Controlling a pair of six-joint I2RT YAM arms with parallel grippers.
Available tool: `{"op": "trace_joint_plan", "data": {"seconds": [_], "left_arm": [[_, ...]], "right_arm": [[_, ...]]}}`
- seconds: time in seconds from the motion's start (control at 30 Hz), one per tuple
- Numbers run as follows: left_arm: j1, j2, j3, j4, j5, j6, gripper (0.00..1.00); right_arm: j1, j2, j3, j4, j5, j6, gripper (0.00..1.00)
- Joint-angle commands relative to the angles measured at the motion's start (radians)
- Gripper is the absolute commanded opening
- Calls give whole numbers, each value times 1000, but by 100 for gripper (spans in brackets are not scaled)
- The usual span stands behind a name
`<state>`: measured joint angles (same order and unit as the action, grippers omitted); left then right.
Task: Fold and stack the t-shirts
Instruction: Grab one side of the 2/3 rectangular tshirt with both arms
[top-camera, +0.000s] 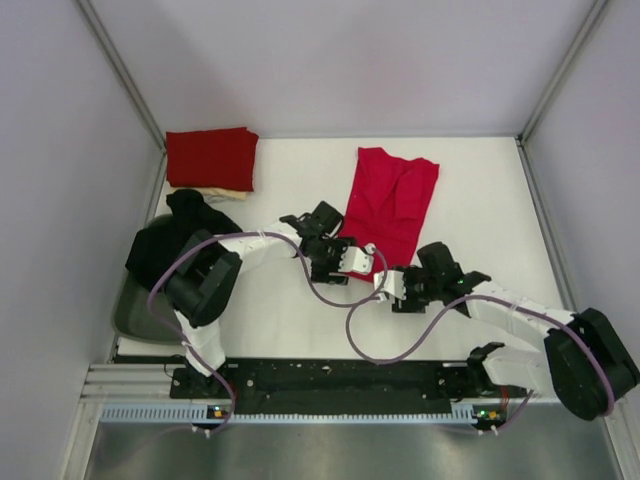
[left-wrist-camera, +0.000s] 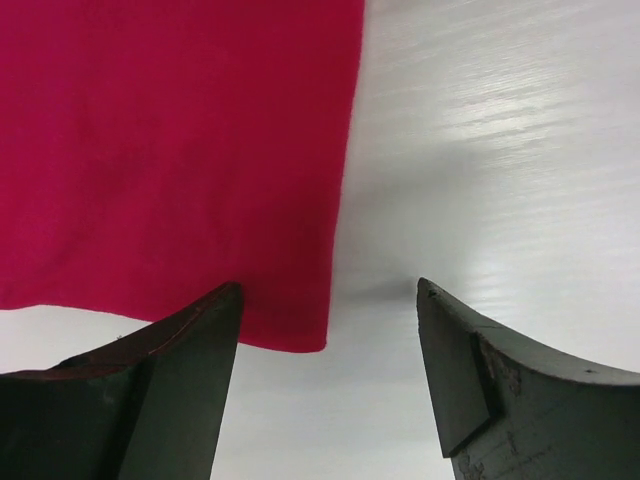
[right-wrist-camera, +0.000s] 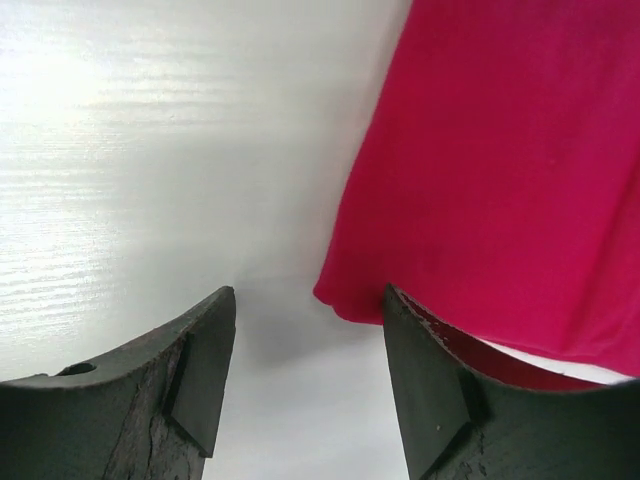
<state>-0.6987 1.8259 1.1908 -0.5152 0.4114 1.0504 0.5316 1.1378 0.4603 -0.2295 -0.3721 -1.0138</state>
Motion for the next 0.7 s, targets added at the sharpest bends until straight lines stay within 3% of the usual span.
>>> {"op": "trace_joint_plan", "data": {"seconds": [0.0,0.07,0.17,0.27,0.3,0.47,0.67], "left_arm": [[-22,22,4,113,-92,30,74],[-27,30,3,107,-109,37,70],[-31,44,3,78,-146,51,44],[-33,44,15,38,-145,46,15],[-33,42,26,21,-140,40,3],[-33,-2,75,-94,-91,-15,0],[-42,-125,89,-325,27,-98,0]], "right_arm": [[18,72,37,48,15,-8,59],[19,98,40,50,19,-8,54],[21,120,34,47,38,-11,37],[21,117,41,36,27,-3,6],[21,114,50,16,27,-5,0],[53,36,95,-151,59,-9,0],[125,-191,178,-433,41,40,0]]}}
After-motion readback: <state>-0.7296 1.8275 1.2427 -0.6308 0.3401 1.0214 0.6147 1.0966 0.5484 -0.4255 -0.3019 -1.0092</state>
